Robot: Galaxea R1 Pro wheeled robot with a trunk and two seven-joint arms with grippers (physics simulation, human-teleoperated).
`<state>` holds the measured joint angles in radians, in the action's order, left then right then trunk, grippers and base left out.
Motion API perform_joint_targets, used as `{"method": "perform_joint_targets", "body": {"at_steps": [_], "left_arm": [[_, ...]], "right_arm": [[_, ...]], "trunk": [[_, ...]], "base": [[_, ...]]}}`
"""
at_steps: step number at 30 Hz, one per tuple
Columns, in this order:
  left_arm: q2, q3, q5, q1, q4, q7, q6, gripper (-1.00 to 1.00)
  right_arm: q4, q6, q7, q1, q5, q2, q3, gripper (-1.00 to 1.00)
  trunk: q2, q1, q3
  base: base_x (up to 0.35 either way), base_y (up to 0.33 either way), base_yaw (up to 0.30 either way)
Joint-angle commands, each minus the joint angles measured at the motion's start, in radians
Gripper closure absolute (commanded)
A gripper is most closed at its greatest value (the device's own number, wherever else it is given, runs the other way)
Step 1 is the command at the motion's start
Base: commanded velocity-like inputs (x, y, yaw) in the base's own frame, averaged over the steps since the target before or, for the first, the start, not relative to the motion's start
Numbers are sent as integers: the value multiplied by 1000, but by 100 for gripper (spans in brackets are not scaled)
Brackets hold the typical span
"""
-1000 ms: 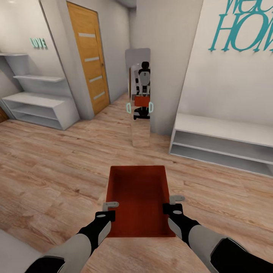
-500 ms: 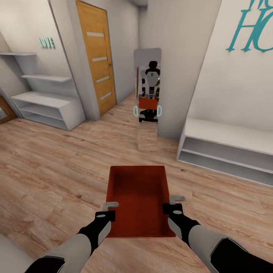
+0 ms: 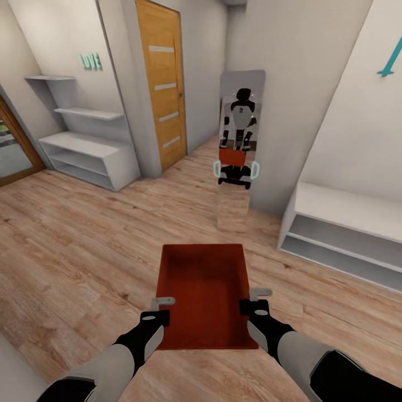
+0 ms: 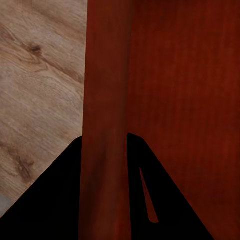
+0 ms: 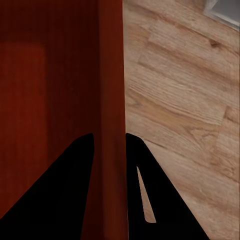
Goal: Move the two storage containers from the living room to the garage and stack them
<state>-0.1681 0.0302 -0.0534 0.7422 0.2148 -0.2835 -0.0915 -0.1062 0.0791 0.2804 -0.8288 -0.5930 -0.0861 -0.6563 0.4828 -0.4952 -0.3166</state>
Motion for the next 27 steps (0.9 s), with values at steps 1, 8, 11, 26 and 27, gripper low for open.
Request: {"method": "perform_joint_targets", "body": {"at_steps": [1, 8, 11, 26, 27], "left_arm": [[5, 7, 23, 0, 6, -18, -7, 100], [5, 7, 23, 0, 6, -18, -7, 100], [5, 7, 23, 0, 6, -18, -7, 100], [5, 7, 23, 0, 6, -18, -7, 100], [5, 7, 23, 0, 6, -18, -7, 100]], "right_arm": [[25, 6, 5, -1, -24, 0, 8, 100], [25, 6, 5, -1, -24, 0, 8, 100], [25, 6, 5, -1, -25, 0, 9, 100], [25, 7, 5, -1, -25, 2, 9, 100], [25, 7, 5, -1, -25, 2, 9, 100]], "trunk": [[1, -1, -1], [1, -1, -1], [1, -1, -1], [1, -1, -1], [1, -1, -1]], "base": [[325, 0, 5], [325, 0, 1], [325, 0, 13], [325, 0, 235], [325, 0, 269]]}}
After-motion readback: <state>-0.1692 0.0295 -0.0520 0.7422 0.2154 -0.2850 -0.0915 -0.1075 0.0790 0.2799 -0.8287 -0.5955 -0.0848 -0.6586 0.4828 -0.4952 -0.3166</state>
